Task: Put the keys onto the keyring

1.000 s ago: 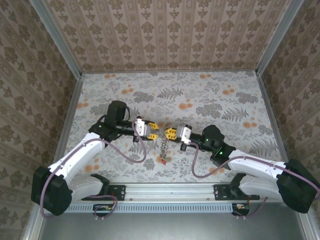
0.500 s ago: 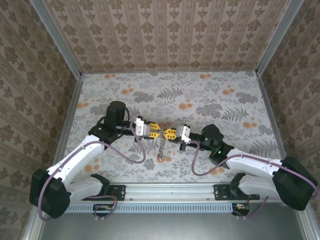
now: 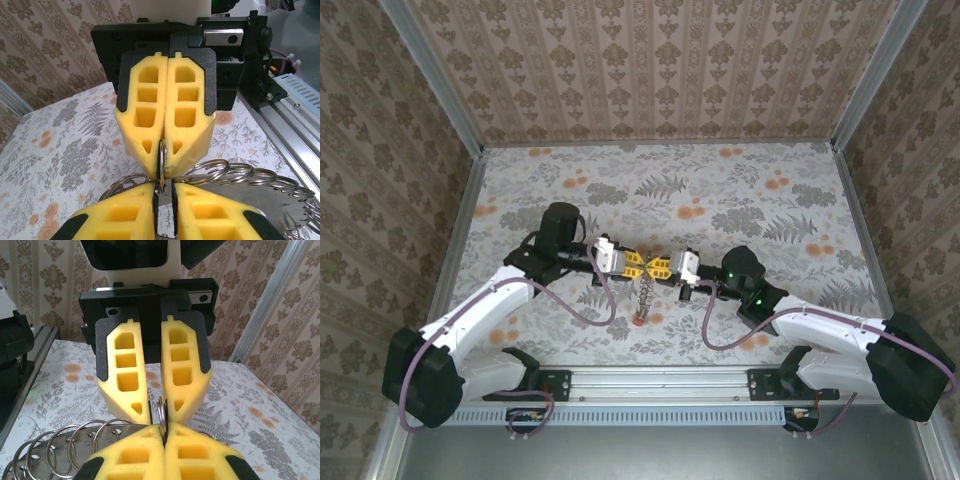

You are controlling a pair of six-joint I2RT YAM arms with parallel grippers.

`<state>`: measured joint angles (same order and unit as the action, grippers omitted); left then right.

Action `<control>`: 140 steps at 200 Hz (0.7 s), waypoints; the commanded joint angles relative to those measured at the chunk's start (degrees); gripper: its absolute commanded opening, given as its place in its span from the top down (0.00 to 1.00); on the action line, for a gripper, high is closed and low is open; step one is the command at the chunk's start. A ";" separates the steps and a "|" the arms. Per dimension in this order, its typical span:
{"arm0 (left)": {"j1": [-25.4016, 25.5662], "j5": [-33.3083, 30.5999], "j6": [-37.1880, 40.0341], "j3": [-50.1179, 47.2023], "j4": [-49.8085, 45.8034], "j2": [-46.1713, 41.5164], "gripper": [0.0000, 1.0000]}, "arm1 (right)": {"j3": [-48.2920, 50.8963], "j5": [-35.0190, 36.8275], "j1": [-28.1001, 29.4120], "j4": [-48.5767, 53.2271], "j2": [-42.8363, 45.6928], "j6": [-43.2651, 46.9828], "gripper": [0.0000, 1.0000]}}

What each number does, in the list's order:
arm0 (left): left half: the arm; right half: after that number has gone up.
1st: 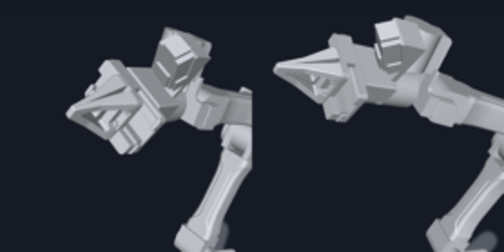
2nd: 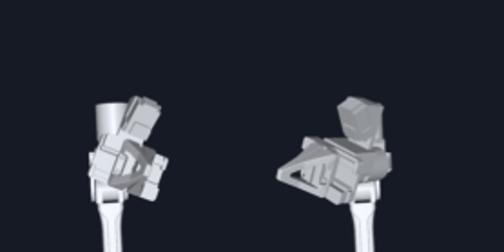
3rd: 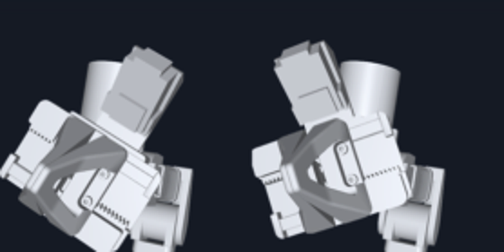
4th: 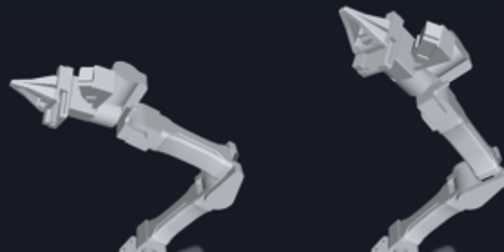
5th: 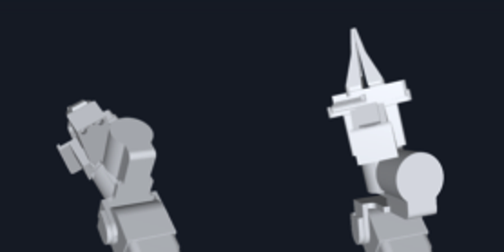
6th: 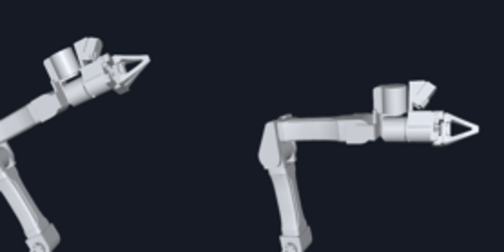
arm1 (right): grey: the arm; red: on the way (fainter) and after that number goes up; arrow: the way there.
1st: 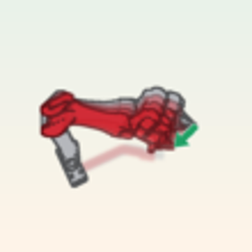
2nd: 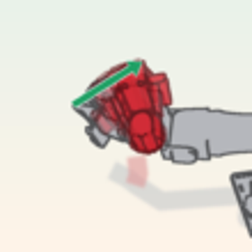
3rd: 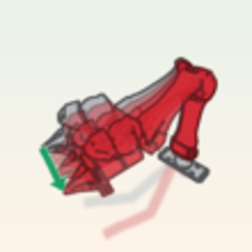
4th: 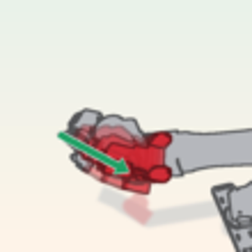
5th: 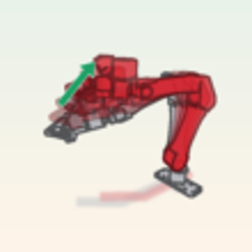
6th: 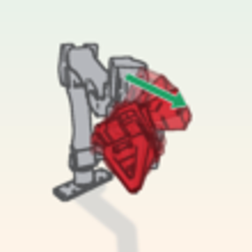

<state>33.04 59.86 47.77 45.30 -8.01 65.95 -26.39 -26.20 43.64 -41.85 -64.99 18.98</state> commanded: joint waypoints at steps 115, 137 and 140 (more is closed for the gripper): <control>1.02 0.38 2.91 3.30 -3.54 1.37 0.85 | -2.29 1.35 0.21 3.01 1.01 4.55 1.00; 0.98 -0.08 3.12 3.55 -3.65 1.72 0.86 | -2.30 1.97 0.18 2.74 0.74 4.74 1.00; 0.98 -0.17 3.20 3.62 -3.71 1.68 0.86 | -2.33 2.03 0.16 2.73 0.74 4.84 1.00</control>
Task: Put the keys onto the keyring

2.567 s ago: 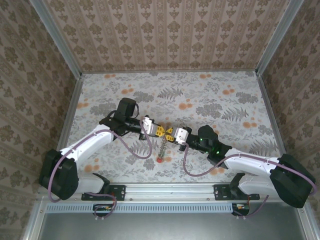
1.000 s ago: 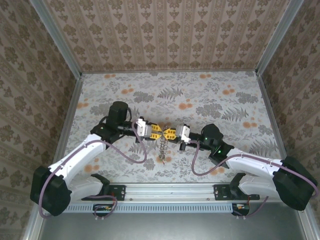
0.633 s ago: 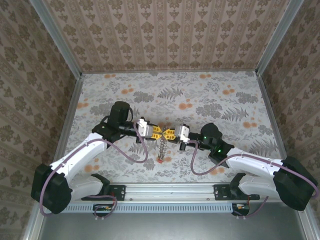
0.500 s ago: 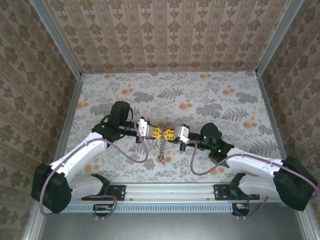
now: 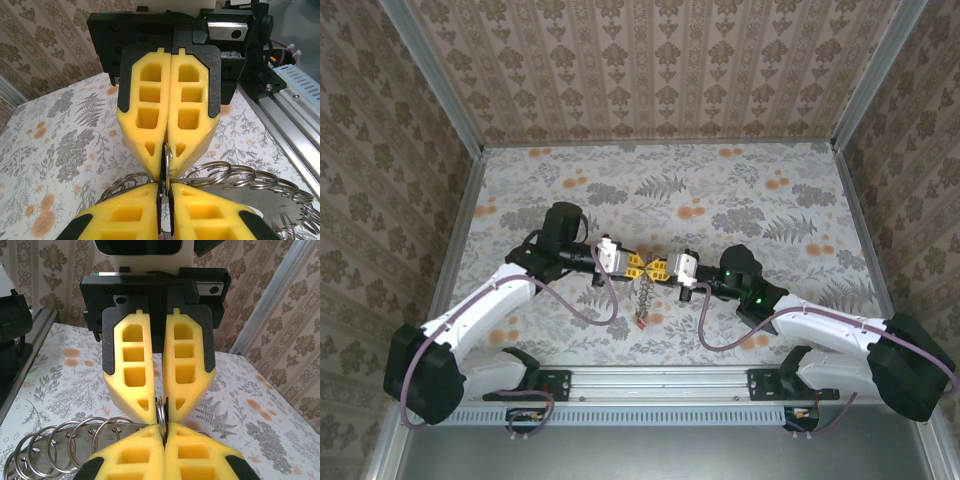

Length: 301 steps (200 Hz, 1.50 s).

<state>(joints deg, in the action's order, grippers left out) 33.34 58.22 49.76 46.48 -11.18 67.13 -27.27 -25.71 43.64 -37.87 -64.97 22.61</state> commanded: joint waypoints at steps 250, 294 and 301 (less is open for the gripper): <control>1.02 -0.12 1.30 4.26 -1.97 2.54 0.84 | -1.34 6.56 0.26 -1.56 1.77 0.42 1.00; 1.28 -0.58 1.39 3.79 -1.61 2.82 0.85 | -1.43 5.94 0.24 -1.86 1.60 0.20 1.00; 1.29 -0.54 1.26 3.88 -1.48 2.91 0.88 | -1.44 5.83 0.31 -1.86 1.47 0.15 1.00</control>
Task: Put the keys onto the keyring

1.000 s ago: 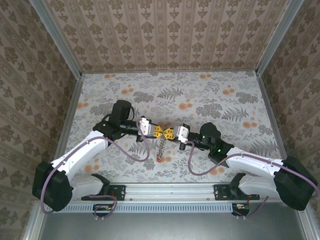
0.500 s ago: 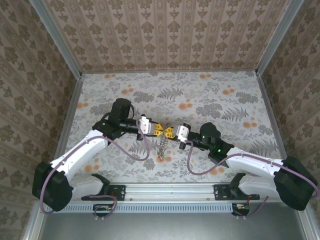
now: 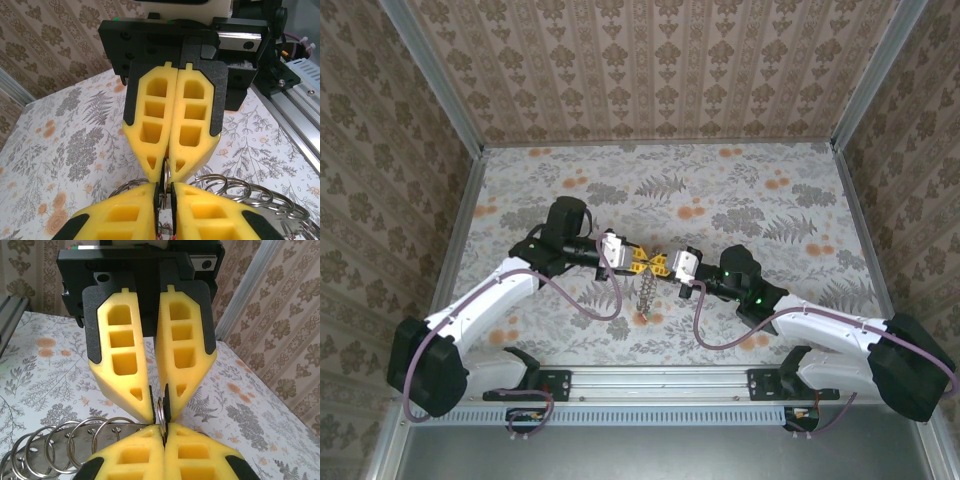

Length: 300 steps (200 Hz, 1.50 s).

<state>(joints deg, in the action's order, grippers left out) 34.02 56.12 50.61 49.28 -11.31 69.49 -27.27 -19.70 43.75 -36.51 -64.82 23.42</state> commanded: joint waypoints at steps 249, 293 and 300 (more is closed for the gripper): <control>8.01 -18.85 16.37 -1.09 -2.60 -6.74 1.00 | -1.82 3.27 -0.60 11.46 6.57 7.58 0.68; 8.17 -18.28 14.59 -1.61 -0.12 -6.98 1.00 | -2.57 0.27 -0.59 12.79 5.87 7.74 0.68; 8.24 -18.03 14.23 -1.64 0.18 -7.04 1.00 | -2.67 0.31 -0.67 13.10 5.65 7.74 0.68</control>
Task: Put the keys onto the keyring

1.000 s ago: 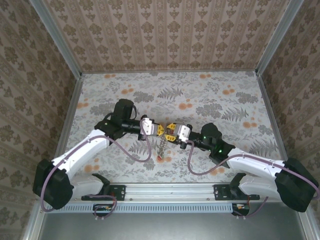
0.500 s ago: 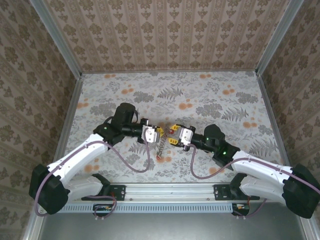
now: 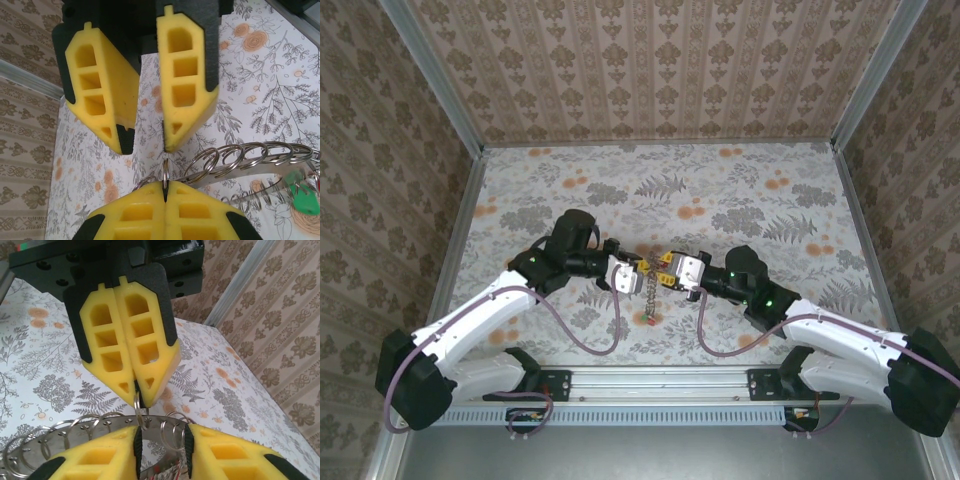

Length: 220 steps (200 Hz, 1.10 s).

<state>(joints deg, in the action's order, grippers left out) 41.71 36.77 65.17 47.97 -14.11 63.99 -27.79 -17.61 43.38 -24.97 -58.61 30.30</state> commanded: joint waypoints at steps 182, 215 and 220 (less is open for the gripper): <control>0.65 3.18 -9.68 -3.58 11.43 -3.09 1.00 | -2.32 -0.68 -0.22 2.16 -0.24 1.78 0.74; 0.24 3.15 -10.49 -3.49 11.38 -3.03 1.00 | -1.59 -2.91 -0.22 2.37 0.99 1.78 0.78; 0.21 3.13 -10.54 -3.49 11.30 -2.99 1.00 | -1.44 -3.10 -0.23 2.51 1.12 1.85 0.78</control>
<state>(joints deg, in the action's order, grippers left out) 42.02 38.15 56.51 43.97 -6.42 62.39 -29.30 -18.37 43.00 -23.66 -59.09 31.48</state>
